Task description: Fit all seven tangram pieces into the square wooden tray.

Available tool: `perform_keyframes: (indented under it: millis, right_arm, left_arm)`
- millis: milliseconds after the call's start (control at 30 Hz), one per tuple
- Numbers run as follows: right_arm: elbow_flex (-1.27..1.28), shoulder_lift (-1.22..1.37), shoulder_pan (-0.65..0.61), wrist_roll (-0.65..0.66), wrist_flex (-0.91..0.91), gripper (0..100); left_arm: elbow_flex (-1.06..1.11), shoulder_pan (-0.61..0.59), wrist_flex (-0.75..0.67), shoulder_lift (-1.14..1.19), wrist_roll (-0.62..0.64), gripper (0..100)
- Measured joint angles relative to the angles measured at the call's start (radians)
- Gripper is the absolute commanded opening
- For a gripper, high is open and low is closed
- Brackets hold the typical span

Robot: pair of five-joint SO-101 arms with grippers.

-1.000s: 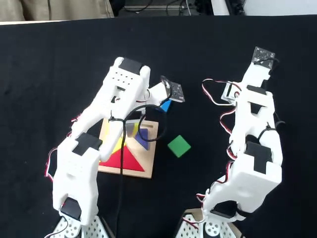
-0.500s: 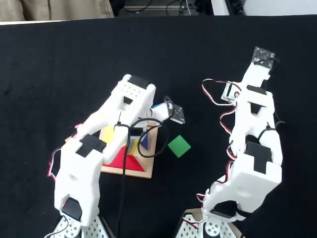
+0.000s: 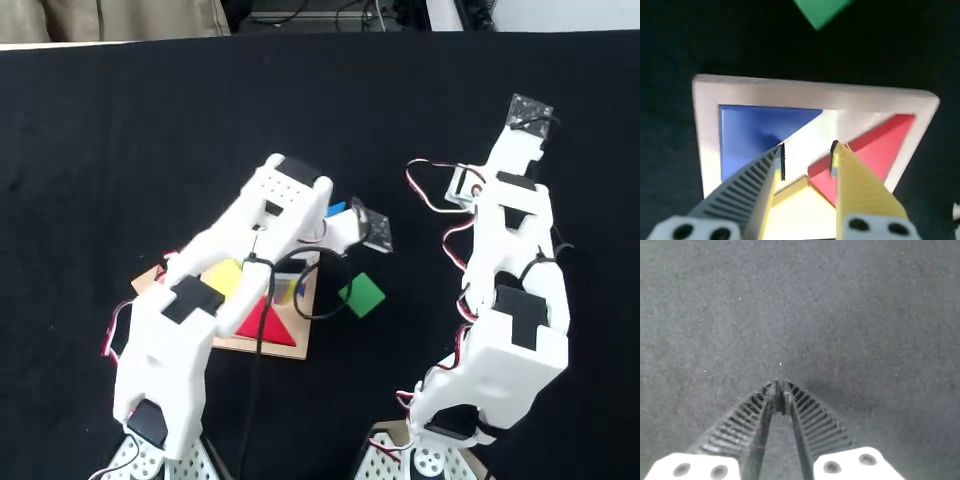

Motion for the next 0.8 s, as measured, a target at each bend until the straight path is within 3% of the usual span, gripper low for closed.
perform_keyframes:
  millis: [267,467,800]
  right_arm:
    - [0.0,0.0,0.0,0.0,0.0,1.4]
    - [0.0,0.0,-0.003,0.0,0.0,1.4]
    - [0.0,0.0,-0.005,0.0,0.0,1.4]
  left_arm:
    - [-0.064,0.06,0.035,0.002,0.069,17]
    - [-0.084,0.041,0.124,0.017,0.071,17]
    - [0.02,0.0,0.129,0.018,0.069,17]
